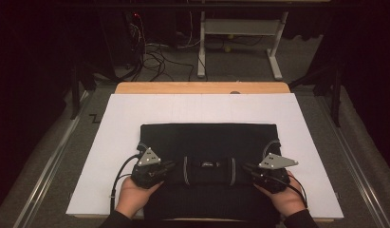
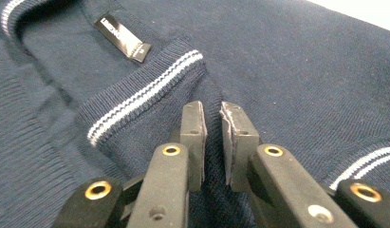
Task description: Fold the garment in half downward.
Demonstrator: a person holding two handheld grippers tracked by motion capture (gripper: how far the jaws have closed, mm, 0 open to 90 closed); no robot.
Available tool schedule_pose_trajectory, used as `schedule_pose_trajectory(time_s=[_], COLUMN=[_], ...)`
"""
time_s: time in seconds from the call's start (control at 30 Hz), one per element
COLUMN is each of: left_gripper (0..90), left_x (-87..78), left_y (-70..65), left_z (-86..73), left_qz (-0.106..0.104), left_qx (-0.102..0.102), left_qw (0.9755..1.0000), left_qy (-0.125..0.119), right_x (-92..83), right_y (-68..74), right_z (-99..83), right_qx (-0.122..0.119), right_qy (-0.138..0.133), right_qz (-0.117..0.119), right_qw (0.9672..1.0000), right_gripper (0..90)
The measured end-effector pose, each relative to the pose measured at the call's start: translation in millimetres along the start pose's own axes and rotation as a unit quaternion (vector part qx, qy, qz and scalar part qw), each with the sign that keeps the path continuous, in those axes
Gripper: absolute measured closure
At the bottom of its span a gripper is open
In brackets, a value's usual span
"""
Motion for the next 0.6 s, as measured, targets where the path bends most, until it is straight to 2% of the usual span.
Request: schedule_pose_trajectory(time_s=[0.13, 0.3, 0.4, 0.6], left_gripper=[75.8, 75.6, 75.5, 75.4], left_x=[-7.4, -14.2, -19.2, -25.0], left_y=[-5.0, -13.1, -18.0, -26.2], left_z=[-4.4, -8.8, -11.0, -22.2], left_qz=[-0.003, -0.013, -0.018, -0.024], left_qx=[0.009, 0.012, 0.014, 0.019], left_qw=[0.9999, 0.9998, 0.9997, 0.9995], left_qy=[-0.002, -0.003, -0.009, -0.002], right_x=[-7.1, -18.5, -25.5, -33.1], right_y=[5.5, 12.5, 15.4, 23.4], right_z=[-1.6, -4.8, -7.2, -14.3], right_qx=[-0.008, -0.020, -0.016, -0.013], right_qy=[-0.009, -0.018, -0.027, -0.027], right_qz=[0.005, 0.009, 0.015, 0.027], right_qw=[0.9999, 0.9996, 0.9994, 0.9992], right_gripper=[81.0, 80.9, 80.9, 80.8])
Point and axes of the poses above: each handheld gripper's, and its own axes: x roughly forward along the jaws, z roughly out of its top, y roughly to its left, the point moved 3 cm from there along x, roughly forward along the jaws, and after that the axes turned 4 degrees about z, right-handed, at the moved point
